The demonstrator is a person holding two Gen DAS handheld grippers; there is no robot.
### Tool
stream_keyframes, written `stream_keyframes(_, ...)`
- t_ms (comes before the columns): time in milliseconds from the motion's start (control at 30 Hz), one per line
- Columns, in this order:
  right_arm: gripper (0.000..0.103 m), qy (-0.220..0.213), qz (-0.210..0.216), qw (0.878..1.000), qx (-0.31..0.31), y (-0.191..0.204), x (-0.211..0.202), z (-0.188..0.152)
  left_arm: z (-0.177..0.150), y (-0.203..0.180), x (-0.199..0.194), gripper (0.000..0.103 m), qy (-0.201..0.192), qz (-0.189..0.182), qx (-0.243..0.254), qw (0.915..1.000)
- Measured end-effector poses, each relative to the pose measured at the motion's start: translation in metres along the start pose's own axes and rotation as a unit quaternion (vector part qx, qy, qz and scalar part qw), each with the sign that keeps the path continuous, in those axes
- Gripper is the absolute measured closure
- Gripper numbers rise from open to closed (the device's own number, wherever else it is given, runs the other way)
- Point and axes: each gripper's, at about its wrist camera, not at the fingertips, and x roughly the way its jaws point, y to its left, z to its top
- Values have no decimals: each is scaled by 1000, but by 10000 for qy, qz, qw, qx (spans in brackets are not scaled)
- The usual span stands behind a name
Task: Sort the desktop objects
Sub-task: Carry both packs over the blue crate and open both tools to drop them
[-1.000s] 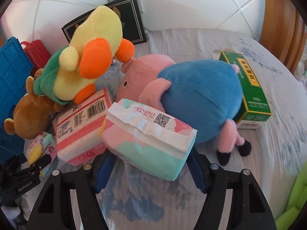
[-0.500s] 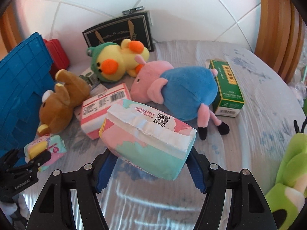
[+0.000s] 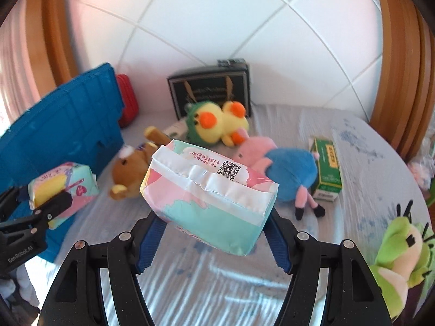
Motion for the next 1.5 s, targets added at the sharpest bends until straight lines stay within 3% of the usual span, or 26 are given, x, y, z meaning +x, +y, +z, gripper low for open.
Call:
stream_keyframes(333, 34, -935, 682, 9908, -698, 102, -59, 35, 30, 66, -106, 33, -1153, 596, -147, 9914)
stream_keyframes(567, 34, -1409, 1418, 9743, -1037, 185, -85, 75, 42, 149, -161, 33, -1546, 1549, -491, 9745)
stream_keyframes(800, 34, -1350, 2248, 9555, -1354, 286, -86, 102, 29, 245, -171, 33, -1150, 2354, -818, 9616)
stream_keyframes(933, 34, -1114, 2451, 9503, -1562, 340, -70, 103, 17, 286, -163, 33, -837, 2482, -1031, 9596)
stream_keyframes(1233, 34, -679, 2234, 9458, -2258, 432, -40, 96, 8, 343, -149, 33, -526, 2473, -1292, 9588)
stream_keyframes(1500, 34, -476, 1886, 9460, -2594, 452, -19, 93, 7, 366, -135, 32, -409, 2422, -1357, 9598)
